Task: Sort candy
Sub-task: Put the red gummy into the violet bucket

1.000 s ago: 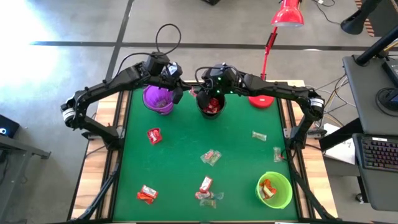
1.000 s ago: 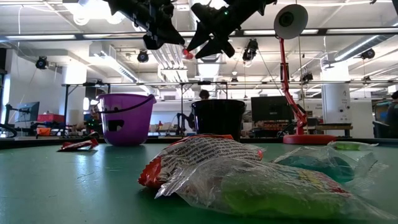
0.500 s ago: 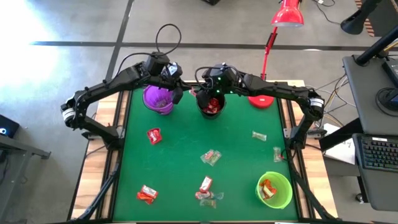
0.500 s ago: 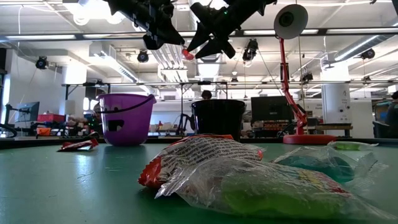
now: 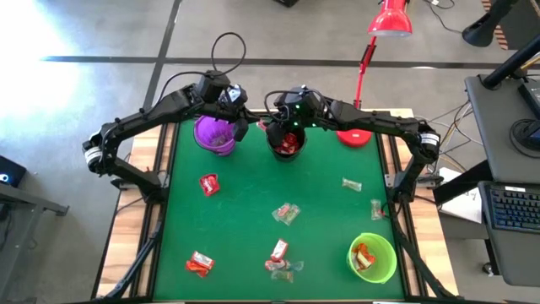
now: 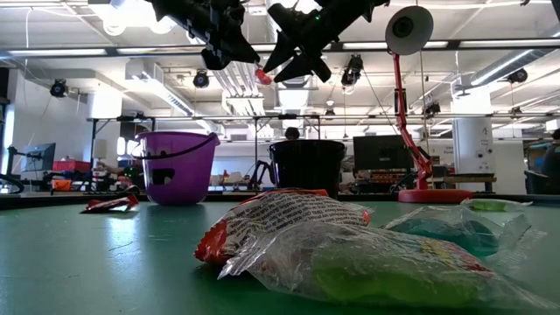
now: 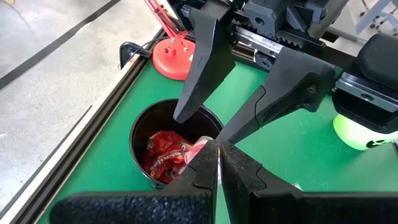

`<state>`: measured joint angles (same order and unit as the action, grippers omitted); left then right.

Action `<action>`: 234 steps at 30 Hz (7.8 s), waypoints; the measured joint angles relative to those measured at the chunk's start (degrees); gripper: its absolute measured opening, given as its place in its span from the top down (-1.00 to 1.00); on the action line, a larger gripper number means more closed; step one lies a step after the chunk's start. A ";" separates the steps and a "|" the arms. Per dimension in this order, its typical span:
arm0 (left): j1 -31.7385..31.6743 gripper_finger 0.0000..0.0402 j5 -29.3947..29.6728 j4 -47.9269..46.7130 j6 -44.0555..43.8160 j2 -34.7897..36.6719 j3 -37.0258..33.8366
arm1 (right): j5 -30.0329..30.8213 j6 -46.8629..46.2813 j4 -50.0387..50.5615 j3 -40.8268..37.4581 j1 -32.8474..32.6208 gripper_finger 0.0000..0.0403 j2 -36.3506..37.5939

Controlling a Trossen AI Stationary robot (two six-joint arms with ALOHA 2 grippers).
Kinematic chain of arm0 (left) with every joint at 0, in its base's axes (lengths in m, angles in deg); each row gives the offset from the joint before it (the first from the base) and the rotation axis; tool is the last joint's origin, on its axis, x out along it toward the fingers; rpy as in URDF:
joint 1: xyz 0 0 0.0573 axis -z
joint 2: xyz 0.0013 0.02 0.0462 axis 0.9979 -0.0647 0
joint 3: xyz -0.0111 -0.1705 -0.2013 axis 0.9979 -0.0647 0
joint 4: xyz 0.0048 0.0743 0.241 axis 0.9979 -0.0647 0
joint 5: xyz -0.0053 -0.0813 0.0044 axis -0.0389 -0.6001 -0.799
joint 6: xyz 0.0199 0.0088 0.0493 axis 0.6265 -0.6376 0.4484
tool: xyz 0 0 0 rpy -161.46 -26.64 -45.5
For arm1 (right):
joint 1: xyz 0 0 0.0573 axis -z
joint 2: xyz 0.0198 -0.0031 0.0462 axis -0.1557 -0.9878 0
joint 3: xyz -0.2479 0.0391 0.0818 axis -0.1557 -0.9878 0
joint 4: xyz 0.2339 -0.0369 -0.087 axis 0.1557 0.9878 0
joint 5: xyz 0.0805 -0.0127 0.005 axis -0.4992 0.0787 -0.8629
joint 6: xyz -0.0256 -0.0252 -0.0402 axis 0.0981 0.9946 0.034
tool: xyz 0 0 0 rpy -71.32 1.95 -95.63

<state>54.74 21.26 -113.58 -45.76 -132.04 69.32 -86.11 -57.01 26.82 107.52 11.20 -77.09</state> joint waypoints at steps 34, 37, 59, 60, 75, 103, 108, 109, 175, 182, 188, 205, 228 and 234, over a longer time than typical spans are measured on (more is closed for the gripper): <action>-0.11 1.00 6.57 -3.29 2.03 6.53 0.00 | 2.92 4.26 -3.88 -0.09 -0.13 0.18 -1.46; -0.13 1.00 8.32 -5.99 2.67 8.35 0.00 | 2.92 0.18 -4.45 -0.09 -0.15 0.18 -1.73; -0.15 1.00 14.01 -12.11 3.13 11.78 0.00 | -25.26 -7.70 -12.83 -0.07 -2.00 0.31 -18.87; -0.15 1.00 14.01 -12.11 3.25 11.78 0.00 | -25.34 -7.15 -12.91 -0.07 -2.10 0.31 -19.40; -0.15 1.00 14.01 -12.02 4.55 13.31 0.00 | -12.66 -0.19 0.29 8.08 -5.22 0.32 -21.37; -0.17 1.00 14.01 -12.02 4.44 14.21 0.00 | -27.61 -0.36 -3.81 10.86 -9.09 0.32 -26.34; -0.17 1.00 14.01 -12.04 4.05 14.27 0.00 | -28.93 0.04 -3.54 15.68 -9.05 0.32 -30.13; -0.17 1.00 14.01 -12.03 3.95 14.29 0.00 | -28.67 0.12 -2.77 16.91 -8.98 0.32 -30.80; -0.15 1.00 14.01 -12.47 2.82 18.71 0.00 | -16.39 36.19 30.34 43.23 -4.76 0.29 -45.72; -0.15 1.00 14.01 -12.46 2.82 18.71 0.00 | -14.97 40.22 33.95 43.21 -5.10 0.29 -45.72; -0.15 1.00 13.99 -12.46 2.82 18.71 0.00 | -14.90 42.64 34.48 43.19 -5.90 0.32 -45.72; -0.15 1.00 13.94 -12.46 2.82 18.71 0.00 | -11.38 41.72 33.94 41.43 -6.27 0.32 -45.92; -0.16 1.00 13.94 -12.46 2.47 18.71 0.00 | -8.87 31.90 32.17 41.72 -6.14 0.96 -45.99; -0.16 1.00 13.95 -12.49 1.55 18.78 0.00 | -8.94 26.43 35.39 43.02 -6.14 0.96 -43.39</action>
<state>54.58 35.21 -126.07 -44.20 -113.26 69.32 -95.05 -30.58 62.22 150.54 5.06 -120.48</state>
